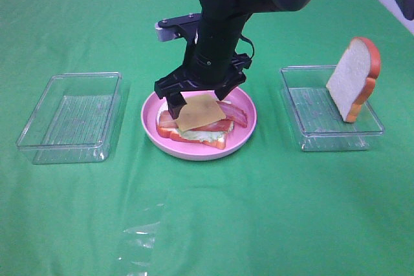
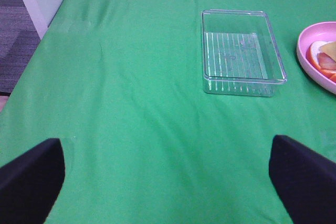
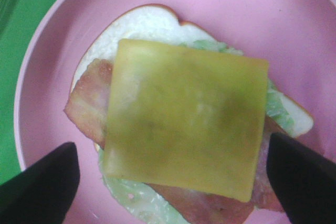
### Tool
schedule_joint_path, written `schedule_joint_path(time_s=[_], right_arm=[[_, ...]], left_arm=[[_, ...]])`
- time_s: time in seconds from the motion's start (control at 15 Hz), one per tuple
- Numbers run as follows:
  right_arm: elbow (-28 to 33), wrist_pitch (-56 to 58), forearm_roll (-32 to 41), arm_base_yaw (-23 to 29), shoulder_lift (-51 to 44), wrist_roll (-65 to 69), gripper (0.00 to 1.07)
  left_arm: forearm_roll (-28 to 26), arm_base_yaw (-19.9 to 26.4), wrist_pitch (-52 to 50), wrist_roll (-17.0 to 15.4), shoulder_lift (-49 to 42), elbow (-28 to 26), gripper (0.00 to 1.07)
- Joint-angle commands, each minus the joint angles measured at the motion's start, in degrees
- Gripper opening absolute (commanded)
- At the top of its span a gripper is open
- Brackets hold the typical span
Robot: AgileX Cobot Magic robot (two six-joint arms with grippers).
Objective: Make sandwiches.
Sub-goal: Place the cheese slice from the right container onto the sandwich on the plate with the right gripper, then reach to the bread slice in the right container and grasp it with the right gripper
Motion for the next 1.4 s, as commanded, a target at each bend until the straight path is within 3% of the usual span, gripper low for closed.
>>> schedule_joint_path(time_s=[0.07, 0.6, 0.8, 1.0, 1.07, 1.4], right_arm=[[-0.17, 0.40, -0.80, 0.00, -2.29, -0.29, 0.99], [-0.17, 6.42, -7.05, -2.46, -13.12, -0.11, 0.99], [-0.17, 8.65, -7.79, -9.05, -17.07, -0.29, 0.99], [-0.17, 13.24, -7.96, -18.74, -18.51, -0.29, 0.99], [-0.11, 15.64, -7.96, -24.29, -18.68, -0.29, 0.99], [-0.11, 16.67, -7.33, -30.02, -18.68, -0.23, 0.99]], left_arm=[[0.00, -0.23, -0.11, 0.06, -0.74, 0.11, 1.00], [0.00, -0.23, -0.11, 0.06, -0.74, 0.11, 1.00], [0.00, -0.23, -0.11, 0.06, -0.74, 0.11, 1.00], [0.00, -0.23, -0.11, 0.06, -0.74, 0.11, 1.00], [0.00, -0.23, -0.11, 0.06, -0.74, 0.11, 1.00], [0.00, -0.23, -0.11, 0.06, -0.74, 0.11, 1.00]])
